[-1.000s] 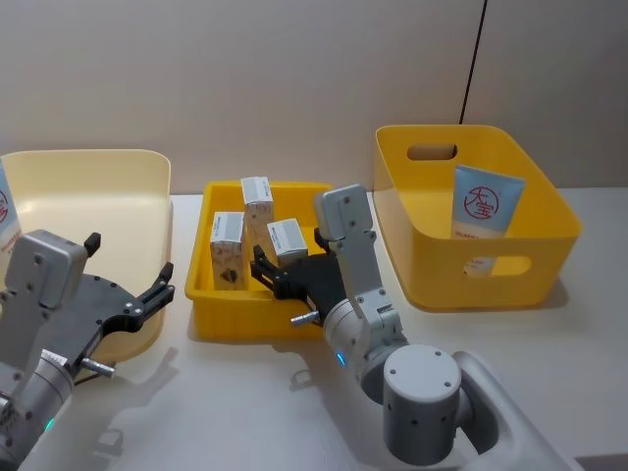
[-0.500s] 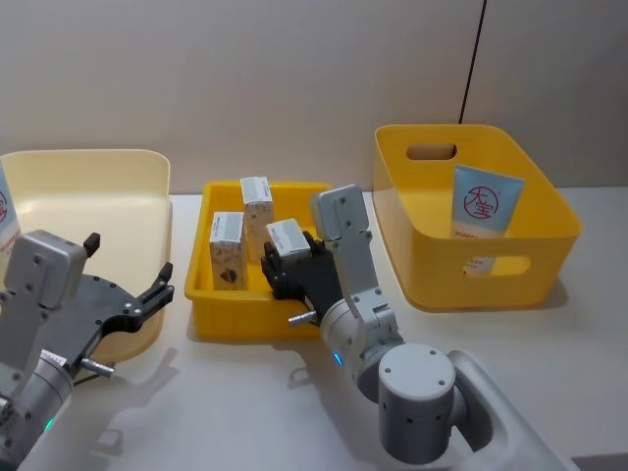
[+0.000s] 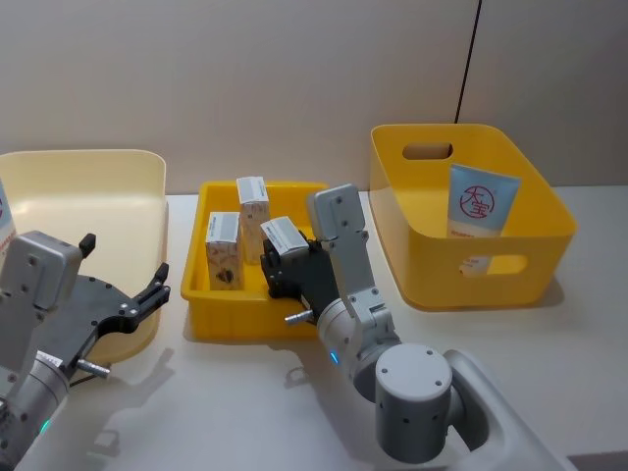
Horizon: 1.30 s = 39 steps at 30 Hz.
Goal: Bimanual collaborative sorting of washing and personal care products
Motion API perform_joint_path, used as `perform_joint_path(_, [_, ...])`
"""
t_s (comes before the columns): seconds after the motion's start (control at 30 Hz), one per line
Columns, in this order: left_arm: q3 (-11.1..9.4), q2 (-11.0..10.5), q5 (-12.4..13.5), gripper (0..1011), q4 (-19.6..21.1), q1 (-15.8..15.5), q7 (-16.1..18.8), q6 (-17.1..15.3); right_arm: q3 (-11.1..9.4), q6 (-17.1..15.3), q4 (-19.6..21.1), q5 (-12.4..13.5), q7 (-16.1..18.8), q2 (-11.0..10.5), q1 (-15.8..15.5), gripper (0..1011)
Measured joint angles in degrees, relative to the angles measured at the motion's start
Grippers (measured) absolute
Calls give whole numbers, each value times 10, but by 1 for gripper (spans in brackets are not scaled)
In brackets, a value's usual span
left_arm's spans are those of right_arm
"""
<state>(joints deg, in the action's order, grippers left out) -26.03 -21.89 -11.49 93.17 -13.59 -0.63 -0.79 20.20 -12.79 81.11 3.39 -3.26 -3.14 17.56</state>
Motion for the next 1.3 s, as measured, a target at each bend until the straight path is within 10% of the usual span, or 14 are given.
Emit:
perform_joint_path(0.73, [0, 0, 0, 1000, 0, 0, 0, 0, -12, 117, 38, -20, 17, -21, -6, 421])
perform_joint_path(1.3, [0, 0, 0, 1000, 0, 0, 0, 0, -60, 205, 97, -44, 0, -52, -16, 421])
